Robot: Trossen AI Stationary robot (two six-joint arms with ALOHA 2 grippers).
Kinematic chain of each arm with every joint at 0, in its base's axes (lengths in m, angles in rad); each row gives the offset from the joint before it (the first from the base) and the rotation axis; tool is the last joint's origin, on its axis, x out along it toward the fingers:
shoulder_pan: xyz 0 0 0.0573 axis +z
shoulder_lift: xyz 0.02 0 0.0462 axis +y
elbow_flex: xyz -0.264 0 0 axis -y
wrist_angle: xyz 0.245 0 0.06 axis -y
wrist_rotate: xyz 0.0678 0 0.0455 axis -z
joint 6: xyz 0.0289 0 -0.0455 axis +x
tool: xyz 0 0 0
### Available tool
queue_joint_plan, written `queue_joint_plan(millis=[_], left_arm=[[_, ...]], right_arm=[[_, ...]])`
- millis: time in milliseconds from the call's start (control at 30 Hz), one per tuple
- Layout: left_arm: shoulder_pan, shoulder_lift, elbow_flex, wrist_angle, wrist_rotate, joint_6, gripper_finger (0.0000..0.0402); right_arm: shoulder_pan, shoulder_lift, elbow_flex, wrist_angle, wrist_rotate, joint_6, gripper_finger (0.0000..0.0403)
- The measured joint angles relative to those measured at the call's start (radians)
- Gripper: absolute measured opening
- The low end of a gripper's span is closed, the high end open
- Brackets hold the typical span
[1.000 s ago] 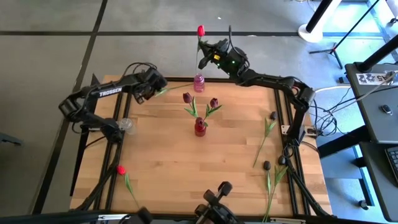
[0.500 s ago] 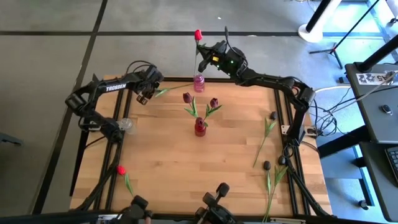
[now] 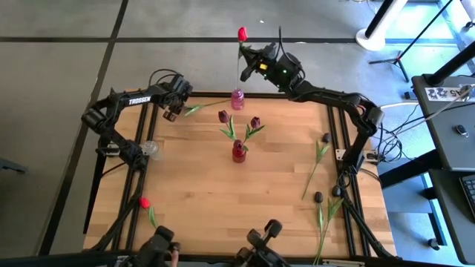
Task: Sort flowers into vase by color
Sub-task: Put the top right red flower into the purple vase, then put the top left red flower into the purple vase
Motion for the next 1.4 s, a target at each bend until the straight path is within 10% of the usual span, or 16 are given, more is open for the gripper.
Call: queue_joint_plan(millis=[367,900,1400], left_arm=[[-0.038,0.075,0.0,0.035,0.011,-0.057,0.0147],[0.003,0.088,0.0,0.034,-0.035,-0.144,0.0143],[0.035,0.103,-0.002,0.032,0.061,-0.081,0.0007]], right_arm=[[0.0,0.037,-0.002,-0.174,-0.014,0.023,0.0012],[0.029,-0.101,-0.002,-0.354,-0.076,0.053,0.0259],[0.027,-0.294,0.0,-0.384,-0.027,0.02,0.0269]])
